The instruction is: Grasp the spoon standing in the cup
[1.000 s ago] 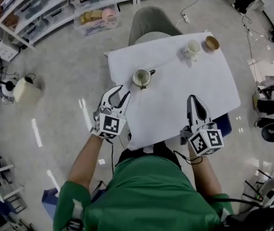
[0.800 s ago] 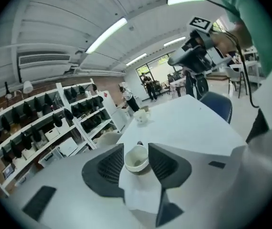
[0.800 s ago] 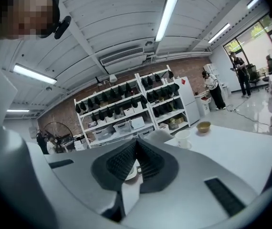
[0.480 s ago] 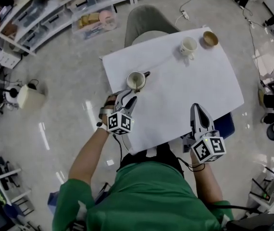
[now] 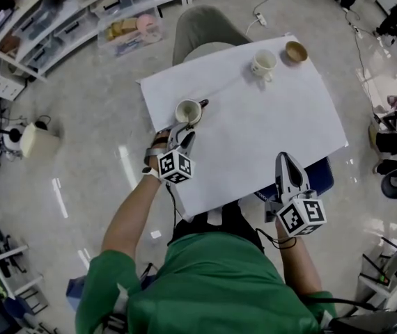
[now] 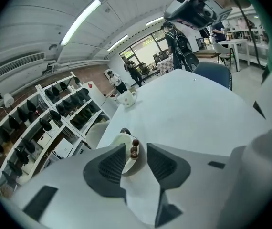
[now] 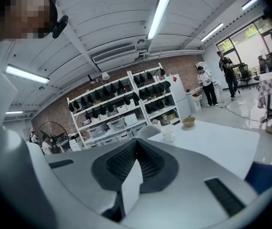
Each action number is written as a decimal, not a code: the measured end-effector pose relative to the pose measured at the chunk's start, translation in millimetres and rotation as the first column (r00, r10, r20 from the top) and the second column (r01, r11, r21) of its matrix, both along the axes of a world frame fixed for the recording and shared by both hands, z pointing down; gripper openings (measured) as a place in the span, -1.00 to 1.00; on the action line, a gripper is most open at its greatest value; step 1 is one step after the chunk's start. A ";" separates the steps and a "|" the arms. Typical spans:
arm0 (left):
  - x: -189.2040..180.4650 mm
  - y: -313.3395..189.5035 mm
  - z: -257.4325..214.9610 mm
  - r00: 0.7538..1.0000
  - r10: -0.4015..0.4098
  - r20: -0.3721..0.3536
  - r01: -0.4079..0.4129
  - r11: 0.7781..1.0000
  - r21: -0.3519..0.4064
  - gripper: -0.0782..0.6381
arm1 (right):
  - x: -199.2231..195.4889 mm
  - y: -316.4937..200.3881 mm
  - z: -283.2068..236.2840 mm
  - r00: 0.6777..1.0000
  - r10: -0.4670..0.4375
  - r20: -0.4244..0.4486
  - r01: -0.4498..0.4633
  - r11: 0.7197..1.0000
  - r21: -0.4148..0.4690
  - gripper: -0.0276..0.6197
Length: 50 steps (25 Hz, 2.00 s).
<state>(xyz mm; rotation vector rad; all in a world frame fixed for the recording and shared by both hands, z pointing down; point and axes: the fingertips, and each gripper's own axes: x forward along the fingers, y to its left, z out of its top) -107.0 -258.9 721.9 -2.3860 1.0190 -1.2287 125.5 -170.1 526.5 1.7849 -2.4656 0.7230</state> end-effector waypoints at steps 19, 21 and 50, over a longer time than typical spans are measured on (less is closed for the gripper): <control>-2.8 -3.4 -38.6 0.996 -0.079 -0.051 0.080 0.996 0.025 -0.62 | -12.3 -11.2 -13.4 0.996 -0.083 0.007 0.083 0.996 0.021 -0.85; -7.2 -1.3 -54.0 0.987 -0.108 -0.115 0.112 0.994 0.022 -0.62 | -18.5 -12.2 -13.3 0.995 -0.095 0.010 0.095 0.995 0.019 -0.85; -62.4 71.9 -279.2 0.501 -0.313 -0.807 0.359 0.924 -0.135 -0.62 | -81.2 -36.6 -74.5 0.967 -0.250 0.047 0.242 0.963 0.122 -0.85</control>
